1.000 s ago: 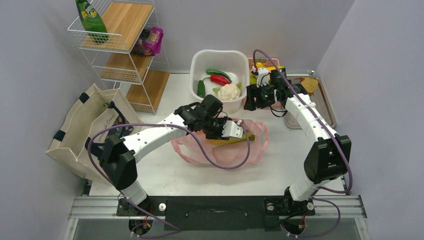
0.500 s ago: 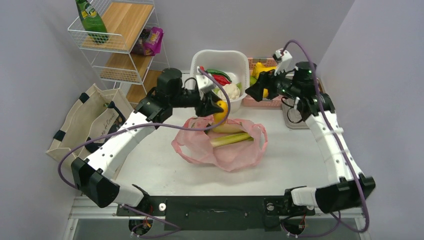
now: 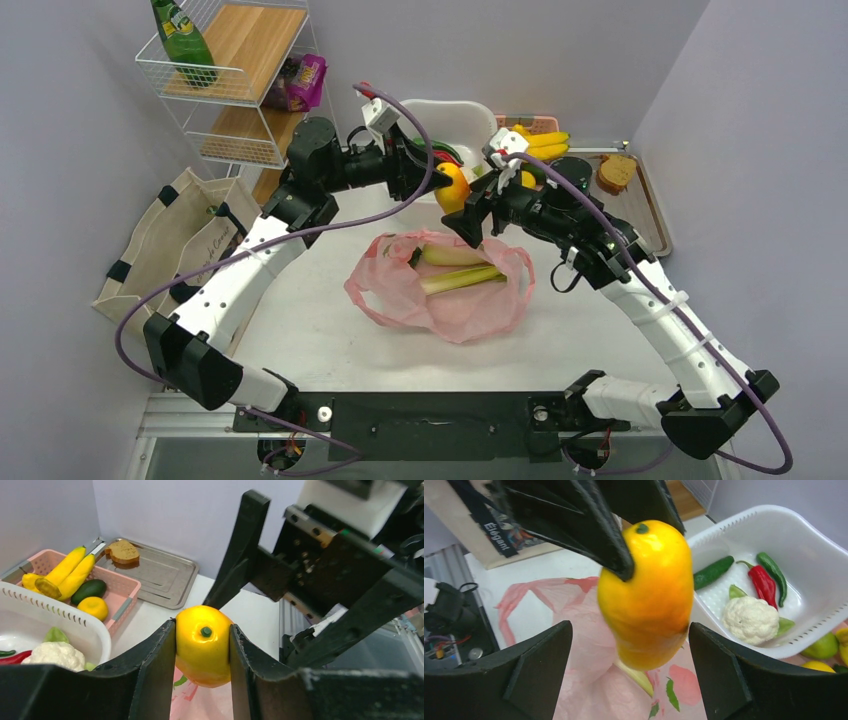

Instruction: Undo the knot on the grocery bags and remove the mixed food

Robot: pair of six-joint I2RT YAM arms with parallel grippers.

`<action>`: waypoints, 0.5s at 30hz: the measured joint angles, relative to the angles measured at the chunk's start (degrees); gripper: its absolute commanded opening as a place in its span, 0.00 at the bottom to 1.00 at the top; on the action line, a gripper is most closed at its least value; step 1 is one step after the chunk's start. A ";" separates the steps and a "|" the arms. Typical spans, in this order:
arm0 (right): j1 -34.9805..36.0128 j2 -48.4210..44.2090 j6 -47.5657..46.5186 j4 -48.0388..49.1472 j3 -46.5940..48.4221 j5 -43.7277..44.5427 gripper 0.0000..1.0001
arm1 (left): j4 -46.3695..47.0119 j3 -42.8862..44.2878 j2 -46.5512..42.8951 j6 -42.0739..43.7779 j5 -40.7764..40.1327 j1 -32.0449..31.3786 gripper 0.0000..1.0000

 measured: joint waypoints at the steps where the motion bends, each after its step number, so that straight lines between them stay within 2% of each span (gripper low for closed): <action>1: 0.39 0.55 -0.24 -0.09 -0.02 1.38 0.82 | 0.57 0.00 0.00 -1.09 0.26 0.07 0.00; 5: 1.60 1.46 -1.14 -0.07 -0.13 6.25 0.81 | 2.86 0.00 -0.24 -4.44 1.40 -0.02 0.00; 7: 2.64 1.49 -1.46 -0.02 -0.11 8.15 0.74 | 3.89 0.00 -0.44 -5.84 1.90 -0.07 0.00; 8: 3.08 1.51 -1.60 0.04 -0.11 8.96 0.60 | 4.50 -0.02 -0.55 -6.56 2.10 -0.07 0.00; 9: 3.34 1.55 -1.66 0.13 -0.13 9.51 0.51 | 4.74 -0.02 -0.61 -6.99 2.25 -0.07 0.00; 10: 3.58 1.64 -1.79 0.37 -0.11 9.97 0.37 | 5.01 -0.02 -0.68 -7.41 2.34 -0.07 0.03; 11: 3.80 1.70 -1.81 0.52 -0.11 10.12 0.31 | 5.38 -0.02 -0.70 -7.54 2.16 -0.07 0.26; 12: 4.11 1.77 -1.79 0.70 -0.09 10.54 0.22 | 5.35 -0.02 -0.72 -7.80 2.23 0.00 0.41; 13: 4.13 1.79 -1.97 0.76 -0.09 10.69 0.20 | 5.29 -0.02 -0.74 -7.89 2.16 0.07 0.60; 15: 3.76 1.90 -1.36 0.72 -0.07 10.54 0.15 | 5.07 -0.02 -0.74 -7.61 1.42 0.20 0.68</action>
